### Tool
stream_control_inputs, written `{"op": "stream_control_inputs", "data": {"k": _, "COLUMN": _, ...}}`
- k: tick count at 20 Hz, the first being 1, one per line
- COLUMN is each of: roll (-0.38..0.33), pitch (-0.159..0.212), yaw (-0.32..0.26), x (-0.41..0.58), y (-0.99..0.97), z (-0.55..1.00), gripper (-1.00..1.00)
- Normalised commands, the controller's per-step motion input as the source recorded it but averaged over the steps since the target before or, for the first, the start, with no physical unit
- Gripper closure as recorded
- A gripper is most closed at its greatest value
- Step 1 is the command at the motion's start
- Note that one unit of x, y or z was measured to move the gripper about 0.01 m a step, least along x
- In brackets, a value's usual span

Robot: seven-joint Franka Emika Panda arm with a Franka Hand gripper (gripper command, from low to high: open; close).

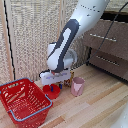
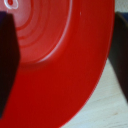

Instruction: Move your gripper in the direction of the red bowl and clutch it softly. Cautiously raise the red bowl up from the surface. Hover the red bowl above the basket and gently bring it down inside. Let go of the gripper's grasp when the red bowl is within the basket.

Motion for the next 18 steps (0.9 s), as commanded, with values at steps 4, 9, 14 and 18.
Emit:
{"op": "stream_control_inputs", "data": {"k": 4, "roll": 0.000, "pitch": 0.000, "yaw": 0.006, "x": 0.000, "y": 0.00, "z": -0.14, "gripper": 1.00}}
{"op": "stream_control_inputs", "data": {"k": 9, "roll": 0.000, "pitch": 0.000, "yaw": 0.039, "x": 0.003, "y": -0.02, "z": -0.02, "gripper": 1.00}}
{"op": "stream_control_inputs", "data": {"k": 14, "roll": 0.019, "pitch": 0.000, "yaw": 0.029, "x": 0.091, "y": -0.11, "z": 0.03, "gripper": 1.00}}
{"op": "stream_control_inputs", "data": {"k": 18, "roll": 0.094, "pitch": 0.000, "yaw": 0.035, "x": 0.268, "y": -0.21, "z": 0.49, "gripper": 1.00}}
